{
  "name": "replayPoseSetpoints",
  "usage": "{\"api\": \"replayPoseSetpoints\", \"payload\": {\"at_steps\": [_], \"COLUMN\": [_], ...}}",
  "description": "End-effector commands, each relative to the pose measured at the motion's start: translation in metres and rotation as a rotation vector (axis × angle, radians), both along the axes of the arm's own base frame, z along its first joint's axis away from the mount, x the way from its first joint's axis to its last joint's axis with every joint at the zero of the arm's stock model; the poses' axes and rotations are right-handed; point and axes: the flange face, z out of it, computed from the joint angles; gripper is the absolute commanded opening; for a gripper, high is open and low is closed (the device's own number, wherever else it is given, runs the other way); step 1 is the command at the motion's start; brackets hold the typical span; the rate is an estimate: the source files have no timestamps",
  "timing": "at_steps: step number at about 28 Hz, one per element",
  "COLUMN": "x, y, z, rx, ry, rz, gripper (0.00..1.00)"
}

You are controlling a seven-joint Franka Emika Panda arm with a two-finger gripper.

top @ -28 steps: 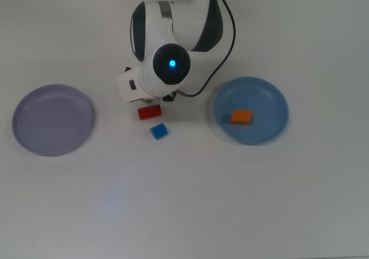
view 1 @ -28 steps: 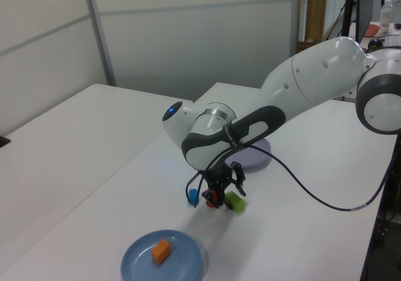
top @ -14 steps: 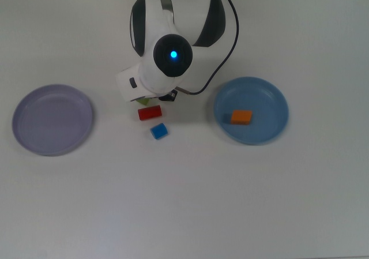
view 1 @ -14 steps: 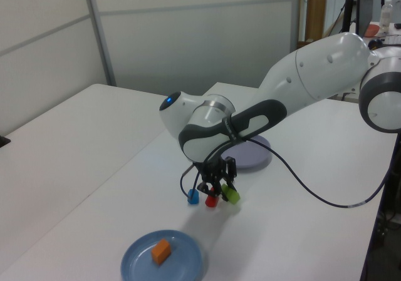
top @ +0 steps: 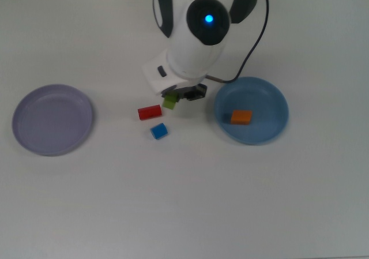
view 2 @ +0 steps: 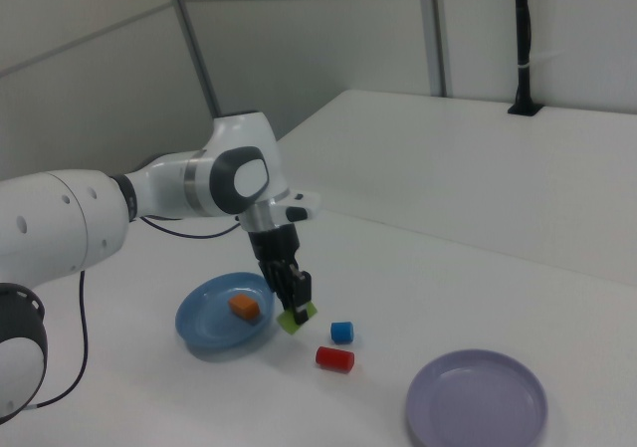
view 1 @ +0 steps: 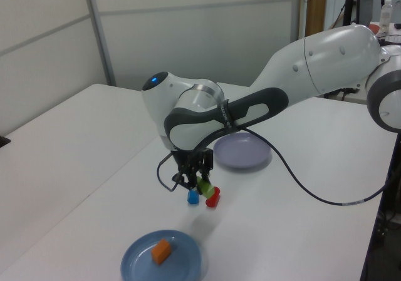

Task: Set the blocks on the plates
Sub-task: 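Lift the green block and place it on the light blue plate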

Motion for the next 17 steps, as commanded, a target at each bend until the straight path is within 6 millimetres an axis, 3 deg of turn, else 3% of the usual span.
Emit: {"api": "replayPoseSetpoints", "payload": {"at_steps": [1, 5, 11, 12, 17], "x": [0.003, 0.001, -0.017, -0.024, -0.037], "y": [0.039, 0.07, 0.131, 0.148, 0.177], "z": [0.012, 0.016, 0.011, 0.01, -0.002], "rx": [0.062, 0.086, 0.083, 0.082, 0.08], "ry": [-0.063, -0.105, -0.097, -0.092, -0.07], "rz": [0.081, 0.134, 0.237, 0.262, 0.303], "gripper": [0.0, 0.0, 0.0, 0.0, 0.0]}}
